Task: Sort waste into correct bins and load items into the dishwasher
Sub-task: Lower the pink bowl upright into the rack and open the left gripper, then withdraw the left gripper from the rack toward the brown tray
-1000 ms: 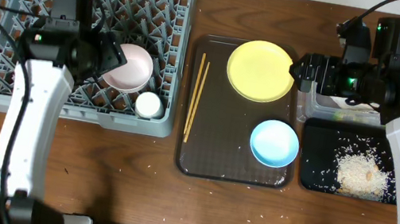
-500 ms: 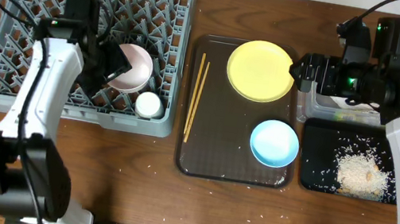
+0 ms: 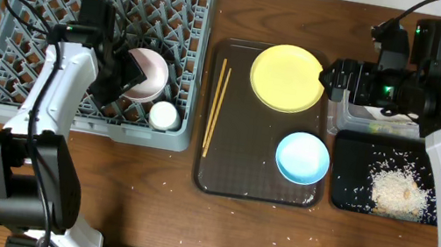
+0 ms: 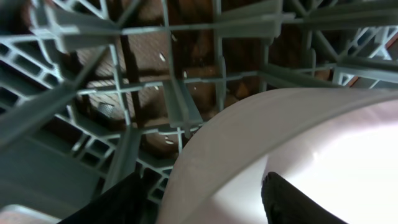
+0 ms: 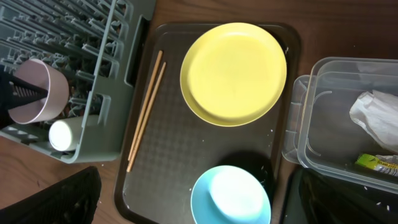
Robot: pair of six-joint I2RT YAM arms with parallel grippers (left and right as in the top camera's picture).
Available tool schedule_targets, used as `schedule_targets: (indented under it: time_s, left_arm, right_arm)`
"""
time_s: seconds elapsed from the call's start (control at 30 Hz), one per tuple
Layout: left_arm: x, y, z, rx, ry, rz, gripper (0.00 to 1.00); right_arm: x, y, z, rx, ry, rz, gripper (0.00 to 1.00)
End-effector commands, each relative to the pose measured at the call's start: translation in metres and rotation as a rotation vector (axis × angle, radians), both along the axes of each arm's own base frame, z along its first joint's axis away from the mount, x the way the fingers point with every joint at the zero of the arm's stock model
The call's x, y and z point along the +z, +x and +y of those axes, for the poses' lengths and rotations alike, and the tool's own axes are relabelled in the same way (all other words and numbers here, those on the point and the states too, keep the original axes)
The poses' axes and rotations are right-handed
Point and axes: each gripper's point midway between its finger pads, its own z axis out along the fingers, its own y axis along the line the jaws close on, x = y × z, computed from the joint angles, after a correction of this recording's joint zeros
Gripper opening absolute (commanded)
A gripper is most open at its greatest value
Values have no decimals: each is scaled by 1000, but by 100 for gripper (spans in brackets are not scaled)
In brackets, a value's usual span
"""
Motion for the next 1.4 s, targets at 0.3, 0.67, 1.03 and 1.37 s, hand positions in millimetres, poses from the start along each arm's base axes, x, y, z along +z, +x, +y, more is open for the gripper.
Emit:
schedule_targets:
  time_s: [0.3, 0.67, 1.03, 1.37]
  left_arm:
    - [-21, -5, 0, 7, -3, 19, 8]
    - [44, -2, 18, 16, 163, -167, 7]
    - [130, -11, 21, -6, 832, -347, 7]
    - [160, -1, -4, 4, 1424, -394, 7]
  right_arm:
    - [2, 0, 0, 0, -2, -4, 99]
    - [2, 0, 0, 0, -2, -4, 99]
    - [2, 0, 0, 0, -2, -4, 99]
    - [2, 0, 0, 0, -2, -4, 99]
